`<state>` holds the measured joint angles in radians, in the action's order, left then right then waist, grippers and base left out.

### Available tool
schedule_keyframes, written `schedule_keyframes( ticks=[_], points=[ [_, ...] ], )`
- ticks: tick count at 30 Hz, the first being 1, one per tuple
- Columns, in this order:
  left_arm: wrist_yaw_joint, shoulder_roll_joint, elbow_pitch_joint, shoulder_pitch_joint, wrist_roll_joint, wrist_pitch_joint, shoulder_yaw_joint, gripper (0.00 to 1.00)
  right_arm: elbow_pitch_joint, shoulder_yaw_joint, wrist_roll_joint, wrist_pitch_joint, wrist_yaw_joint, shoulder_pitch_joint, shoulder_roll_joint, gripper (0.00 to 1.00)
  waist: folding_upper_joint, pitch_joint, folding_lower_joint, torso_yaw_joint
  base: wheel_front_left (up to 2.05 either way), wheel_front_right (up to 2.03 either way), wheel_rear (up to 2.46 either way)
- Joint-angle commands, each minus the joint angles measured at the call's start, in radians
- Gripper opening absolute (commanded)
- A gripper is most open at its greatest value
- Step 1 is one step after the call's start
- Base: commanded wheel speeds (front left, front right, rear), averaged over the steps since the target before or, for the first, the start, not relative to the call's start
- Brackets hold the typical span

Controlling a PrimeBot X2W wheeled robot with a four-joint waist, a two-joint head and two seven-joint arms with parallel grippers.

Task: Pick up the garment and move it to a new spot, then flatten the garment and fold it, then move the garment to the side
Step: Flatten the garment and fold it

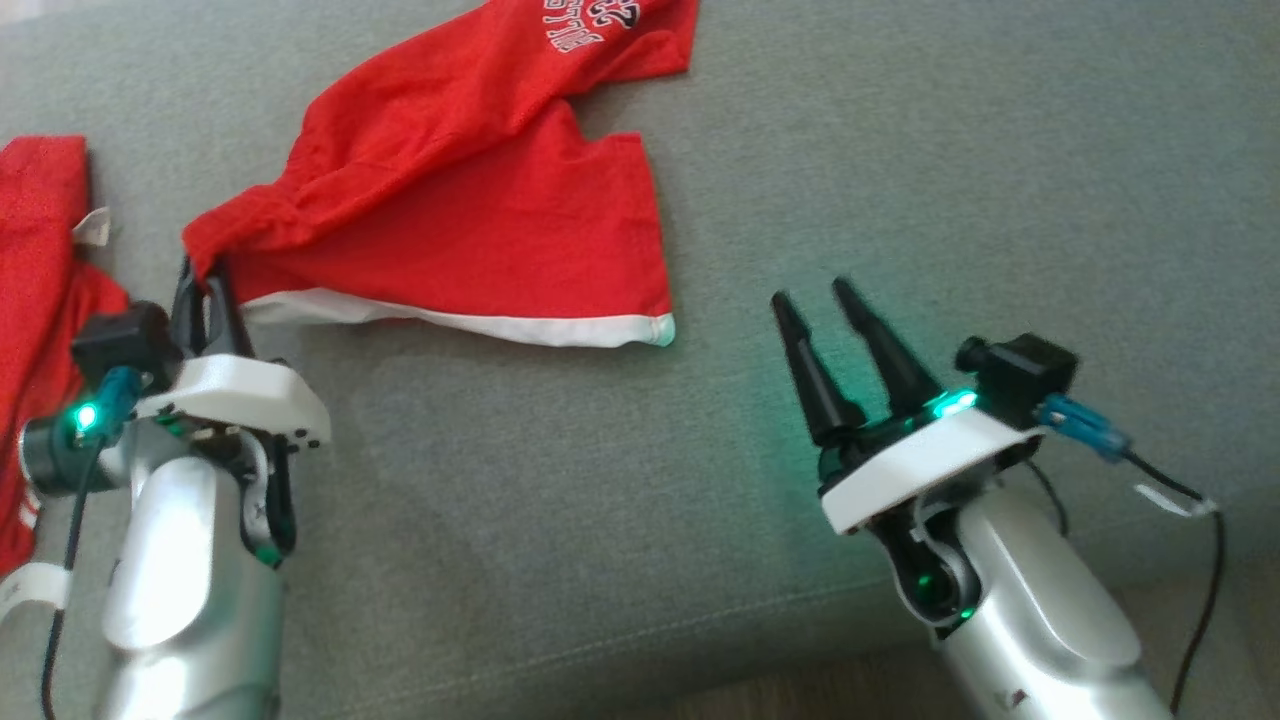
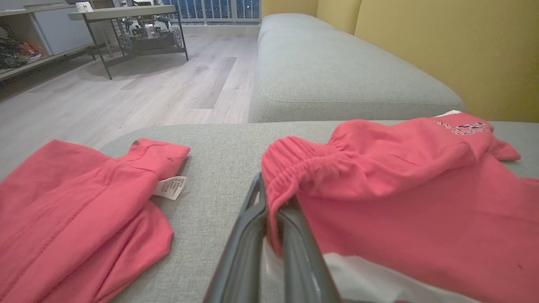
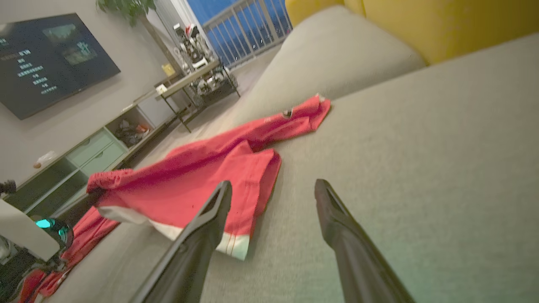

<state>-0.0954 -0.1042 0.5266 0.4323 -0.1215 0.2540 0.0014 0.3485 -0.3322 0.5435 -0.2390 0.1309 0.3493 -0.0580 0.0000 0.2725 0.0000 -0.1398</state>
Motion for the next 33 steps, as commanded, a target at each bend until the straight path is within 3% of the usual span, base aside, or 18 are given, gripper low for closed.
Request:
schedule_keyframes(
  ticks=[1,13,25,26,27,28,33],
  points=[
    [0.008,-0.016,-0.034,0.019,0.007,0.008,0.027,0.0,0.007,-0.038,0.036,0.01,0.0,0.039,0.008,1.0,0.0,0.003,0.0,0.011,0.0,0.0,0.0],
    [0.053,0.021,-0.059,0.029,0.009,0.008,-0.006,0.0,0.316,-0.253,0.292,0.032,0.0,0.215,0.008,1.0,0.0,0.019,0.0,0.07,0.0,0.0,0.0],
    [0.072,0.037,-0.07,0.033,0.01,0.008,-0.019,0.0,0.475,-0.415,0.41,0.001,0.0,0.303,0.008,1.0,0.0,0.015,0.0,0.107,0.0,0.0,0.0],
    [0.073,0.038,-0.071,0.032,0.01,0.008,-0.021,0.0,0.481,-0.432,0.422,0.001,0.0,0.307,0.008,0.82,0.0,0.015,0.0,0.109,0.0,0.0,0.0],
    [0.073,0.039,-0.072,0.032,0.011,0.008,-0.022,0.0,0.489,-0.449,0.427,0.0,0.0,0.312,0.008,0.19,0.0,0.015,0.0,0.11,0.0,0.0,0.0],
    [0.074,0.04,-0.072,0.032,0.011,0.008,-0.022,0.0,0.495,-0.467,0.43,-0.001,0.0,0.317,0.008,0.0,0.0,0.014,0.0,0.111,0.0,0.0,0.0],
    [0.074,0.041,-0.071,0.023,0.016,0.008,-0.017,0.0,0.536,-0.513,0.415,-0.014,0.0,0.345,0.008,0.0,0.0,0.001,0.0,0.106,0.0,0.0,0.0]
  ],
)
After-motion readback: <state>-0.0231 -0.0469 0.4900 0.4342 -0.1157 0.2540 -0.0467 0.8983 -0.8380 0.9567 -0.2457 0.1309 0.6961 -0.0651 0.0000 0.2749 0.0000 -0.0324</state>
